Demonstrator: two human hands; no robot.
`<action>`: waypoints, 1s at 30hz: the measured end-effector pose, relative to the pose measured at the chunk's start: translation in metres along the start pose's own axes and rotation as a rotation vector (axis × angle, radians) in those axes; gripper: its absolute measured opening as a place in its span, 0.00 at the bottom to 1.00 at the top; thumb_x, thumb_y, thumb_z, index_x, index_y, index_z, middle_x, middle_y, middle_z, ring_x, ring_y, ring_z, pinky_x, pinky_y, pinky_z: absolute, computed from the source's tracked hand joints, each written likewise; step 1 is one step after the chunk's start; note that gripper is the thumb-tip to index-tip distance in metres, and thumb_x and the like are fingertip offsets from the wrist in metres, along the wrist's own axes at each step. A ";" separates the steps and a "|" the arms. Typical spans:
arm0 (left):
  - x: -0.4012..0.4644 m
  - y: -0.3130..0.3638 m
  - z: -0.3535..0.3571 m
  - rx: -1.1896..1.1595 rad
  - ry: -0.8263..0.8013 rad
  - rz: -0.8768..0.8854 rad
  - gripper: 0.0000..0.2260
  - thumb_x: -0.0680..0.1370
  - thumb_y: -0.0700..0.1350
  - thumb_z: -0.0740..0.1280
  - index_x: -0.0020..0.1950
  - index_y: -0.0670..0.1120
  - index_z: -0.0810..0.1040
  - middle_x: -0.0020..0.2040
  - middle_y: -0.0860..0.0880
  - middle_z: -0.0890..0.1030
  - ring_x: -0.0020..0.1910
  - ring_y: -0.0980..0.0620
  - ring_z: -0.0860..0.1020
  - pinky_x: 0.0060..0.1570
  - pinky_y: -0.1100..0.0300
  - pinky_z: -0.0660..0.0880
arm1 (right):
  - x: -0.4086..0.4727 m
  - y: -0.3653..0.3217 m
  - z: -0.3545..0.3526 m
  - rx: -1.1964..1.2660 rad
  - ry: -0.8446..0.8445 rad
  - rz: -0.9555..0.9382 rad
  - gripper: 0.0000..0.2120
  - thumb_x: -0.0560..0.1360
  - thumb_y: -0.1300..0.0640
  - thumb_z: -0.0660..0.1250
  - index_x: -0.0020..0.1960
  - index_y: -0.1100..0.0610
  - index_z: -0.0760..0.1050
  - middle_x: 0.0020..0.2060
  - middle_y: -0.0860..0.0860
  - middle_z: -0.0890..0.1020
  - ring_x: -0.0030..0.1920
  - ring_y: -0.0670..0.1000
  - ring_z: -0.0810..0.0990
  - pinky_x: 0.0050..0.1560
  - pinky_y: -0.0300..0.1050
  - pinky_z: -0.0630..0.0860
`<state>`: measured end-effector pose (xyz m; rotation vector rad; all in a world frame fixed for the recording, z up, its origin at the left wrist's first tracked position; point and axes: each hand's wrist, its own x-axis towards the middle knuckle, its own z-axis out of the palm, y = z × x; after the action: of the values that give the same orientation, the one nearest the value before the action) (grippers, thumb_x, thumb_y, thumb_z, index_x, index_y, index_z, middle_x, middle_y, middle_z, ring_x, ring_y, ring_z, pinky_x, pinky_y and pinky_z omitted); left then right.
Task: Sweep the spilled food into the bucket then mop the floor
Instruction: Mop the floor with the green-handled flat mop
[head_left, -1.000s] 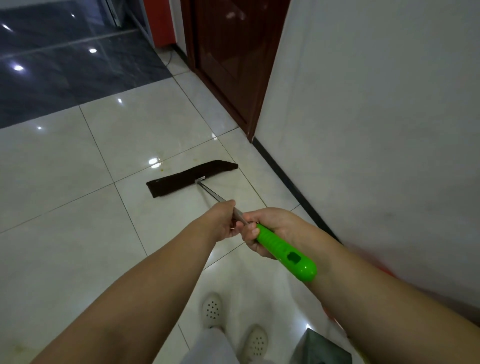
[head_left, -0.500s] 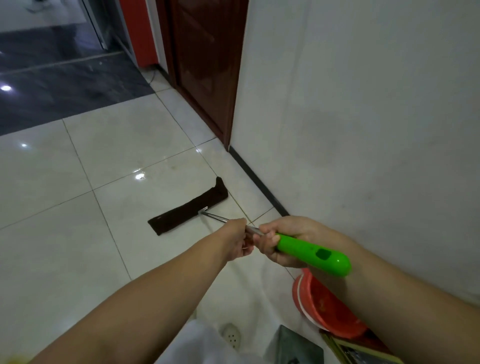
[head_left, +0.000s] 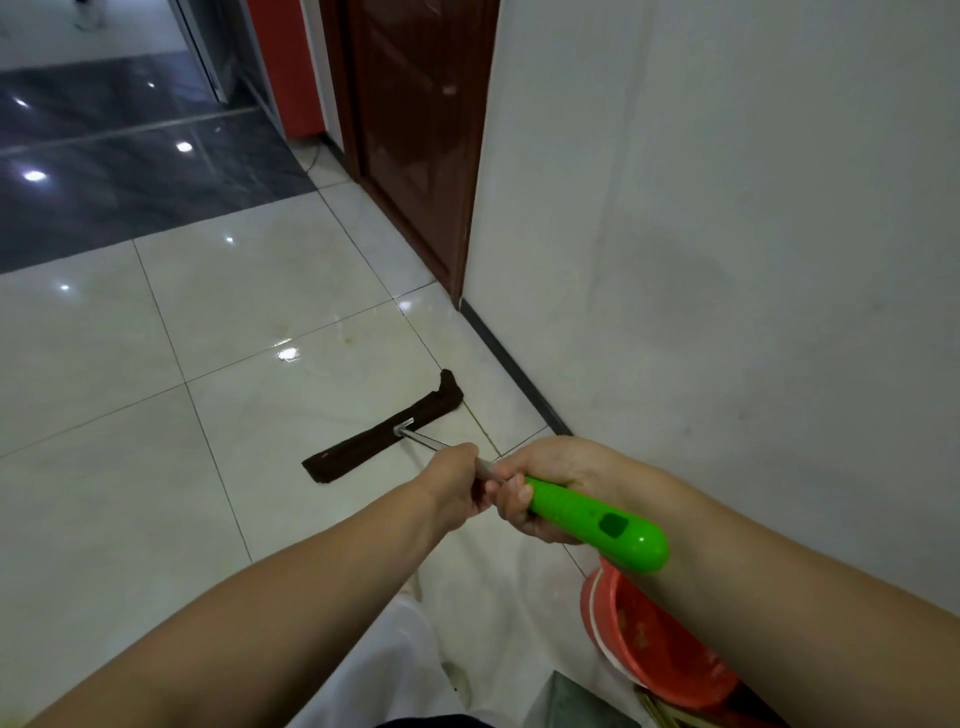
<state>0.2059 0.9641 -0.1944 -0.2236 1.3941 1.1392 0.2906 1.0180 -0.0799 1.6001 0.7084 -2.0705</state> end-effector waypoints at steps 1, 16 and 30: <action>0.005 0.007 -0.002 -0.009 -0.007 -0.002 0.14 0.78 0.35 0.51 0.32 0.40 0.65 0.15 0.48 0.69 0.12 0.56 0.66 0.18 0.69 0.66 | 0.003 -0.009 0.002 -0.006 -0.005 0.002 0.15 0.81 0.59 0.61 0.37 0.62 0.69 0.16 0.52 0.68 0.12 0.44 0.65 0.13 0.32 0.63; 0.111 0.168 -0.026 -0.130 0.034 -0.001 0.14 0.79 0.39 0.53 0.34 0.42 0.66 0.18 0.48 0.69 0.21 0.55 0.66 0.27 0.65 0.64 | 0.047 -0.193 0.044 -0.006 -0.023 -0.030 0.10 0.79 0.61 0.60 0.40 0.64 0.70 0.23 0.54 0.72 0.14 0.43 0.67 0.13 0.31 0.64; 0.197 0.293 -0.052 -0.130 0.091 0.027 0.13 0.80 0.41 0.54 0.37 0.41 0.67 0.23 0.46 0.71 0.26 0.54 0.66 0.30 0.63 0.68 | 0.102 -0.334 0.078 -0.072 -0.045 -0.040 0.10 0.80 0.59 0.61 0.41 0.63 0.71 0.31 0.51 0.71 0.14 0.42 0.66 0.12 0.31 0.63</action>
<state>-0.0846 1.1674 -0.2333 -0.3542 1.4078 1.2571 0.0023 1.2271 -0.1183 1.5074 0.7964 -2.0780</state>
